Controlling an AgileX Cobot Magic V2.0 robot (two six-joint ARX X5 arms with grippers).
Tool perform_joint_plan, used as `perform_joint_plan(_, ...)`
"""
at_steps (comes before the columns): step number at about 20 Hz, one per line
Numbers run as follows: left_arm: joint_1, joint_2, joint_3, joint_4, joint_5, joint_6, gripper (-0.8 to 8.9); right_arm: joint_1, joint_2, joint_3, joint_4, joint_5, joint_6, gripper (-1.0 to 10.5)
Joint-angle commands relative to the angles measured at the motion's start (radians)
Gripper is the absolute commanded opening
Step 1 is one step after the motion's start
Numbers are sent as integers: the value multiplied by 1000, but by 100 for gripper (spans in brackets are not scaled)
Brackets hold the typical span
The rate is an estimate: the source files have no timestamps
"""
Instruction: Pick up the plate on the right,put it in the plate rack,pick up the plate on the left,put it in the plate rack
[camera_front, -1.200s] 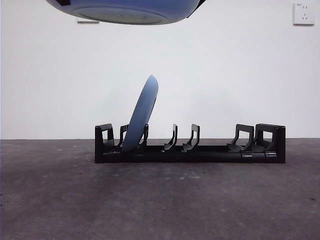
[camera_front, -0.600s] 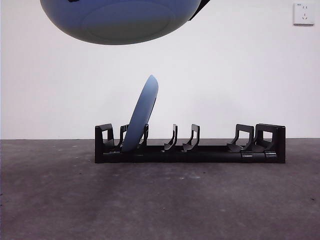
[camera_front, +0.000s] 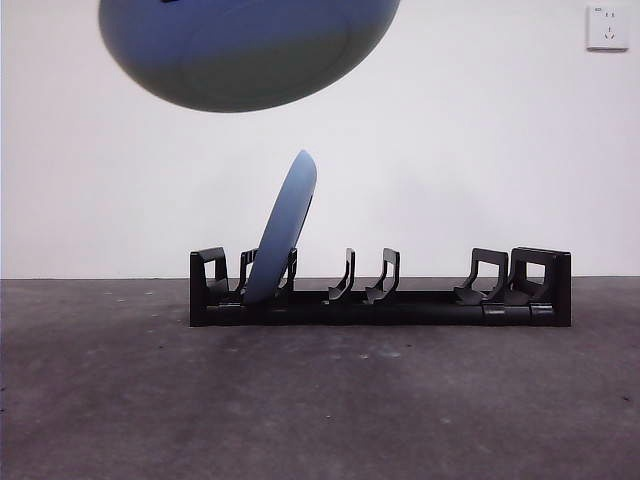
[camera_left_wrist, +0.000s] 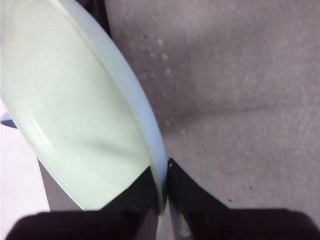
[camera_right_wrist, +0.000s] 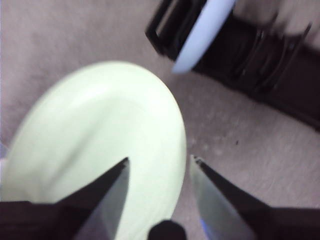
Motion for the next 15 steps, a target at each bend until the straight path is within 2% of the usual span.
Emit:
perform_joint_plan(1, 2, 1, -9, 32, 8, -24, -9, 2, -25, 46, -20, 32, -7, 260)
perform_joint_plan(5, 5, 1, -9, 92, 109, -77, -8, 3, -81, 98, -21, 178, -1, 262)
perform_joint_plan(8, 33, 1, -9, 240, 239, -153, -9, 3, -185, 106, -21, 312, -2, 274)
perform_joint_plan(10, 61, 3, -8, 362, 333, -225, -8, 3, -256, 106, -23, 317, -6, 379)
perform_joint_plan(12, 96, 5, -8, 472, 398, -306, -8, 4, -325, 105, -24, 314, -8, 385)
perform_joint_plan(15, 162, 12, -8, 630, 488, -444, -9, 4, -421, 96, -26, 247, 2, 387)
